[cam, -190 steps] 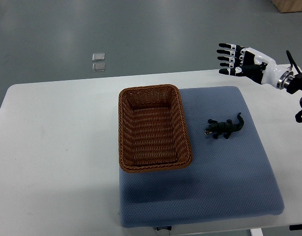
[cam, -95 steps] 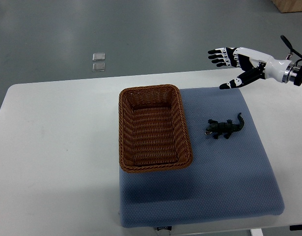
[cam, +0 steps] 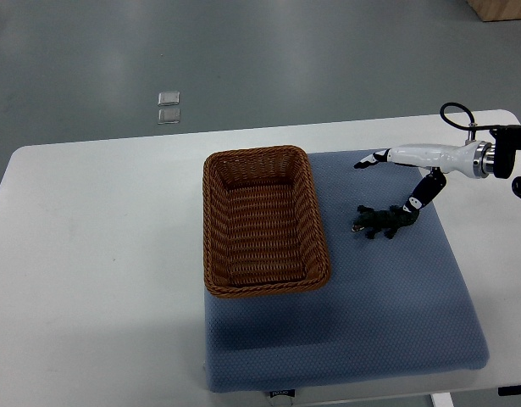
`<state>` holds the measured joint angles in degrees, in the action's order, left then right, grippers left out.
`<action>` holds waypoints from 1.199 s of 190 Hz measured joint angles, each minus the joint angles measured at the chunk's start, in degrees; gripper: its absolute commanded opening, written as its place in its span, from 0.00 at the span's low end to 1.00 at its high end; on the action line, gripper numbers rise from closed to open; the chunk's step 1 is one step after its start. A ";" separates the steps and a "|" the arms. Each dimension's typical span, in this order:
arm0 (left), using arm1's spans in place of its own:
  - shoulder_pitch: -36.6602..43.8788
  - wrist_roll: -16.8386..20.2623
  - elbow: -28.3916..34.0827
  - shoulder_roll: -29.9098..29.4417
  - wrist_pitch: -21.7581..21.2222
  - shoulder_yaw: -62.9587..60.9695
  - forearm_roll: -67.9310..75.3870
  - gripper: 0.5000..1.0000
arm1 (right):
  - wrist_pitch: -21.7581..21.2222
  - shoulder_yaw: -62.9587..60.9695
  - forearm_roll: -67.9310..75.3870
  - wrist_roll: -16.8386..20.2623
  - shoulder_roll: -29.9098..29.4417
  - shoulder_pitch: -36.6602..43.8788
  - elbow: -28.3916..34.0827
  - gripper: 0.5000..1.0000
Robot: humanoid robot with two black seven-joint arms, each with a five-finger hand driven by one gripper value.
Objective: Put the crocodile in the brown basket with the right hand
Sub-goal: 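Lower the right hand down over the brown toy crocodile, then close the right hand fingers around the crocodile's body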
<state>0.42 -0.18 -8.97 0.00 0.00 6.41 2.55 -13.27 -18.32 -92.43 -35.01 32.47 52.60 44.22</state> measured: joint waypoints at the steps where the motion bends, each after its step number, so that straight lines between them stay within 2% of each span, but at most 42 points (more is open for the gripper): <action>1: 0.00 0.00 0.00 0.00 0.00 0.00 0.00 1.00 | 0.33 0.41 -0.06 0.00 0.02 0.12 0.12 0.85; 21: 0.03 0.00 0.00 0.00 0.00 0.00 0.00 1.00 | 1.81 3.05 -0.19 0.00 0.54 1.22 1.77 0.85; 82: 0.03 0.00 0.00 0.00 0.00 0.00 0.00 1.00 | 1.43 7.09 -0.19 0.00 2.52 2.17 7.53 0.85; 126: 0.01 0.00 0.00 0.00 0.00 0.00 0.00 1.00 | 2.84 9.78 -0.26 0.01 2.67 2.13 7.82 0.85; 228: 0.02 0.00 0.00 0.00 0.00 0.00 0.00 1.00 | 14.13 13.82 -2.54 0.01 2.54 1.62 6.41 0.85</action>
<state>0.44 -0.18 -8.96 0.00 0.00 6.42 2.55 0.86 -4.50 -94.97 -35.00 35.01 54.22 50.62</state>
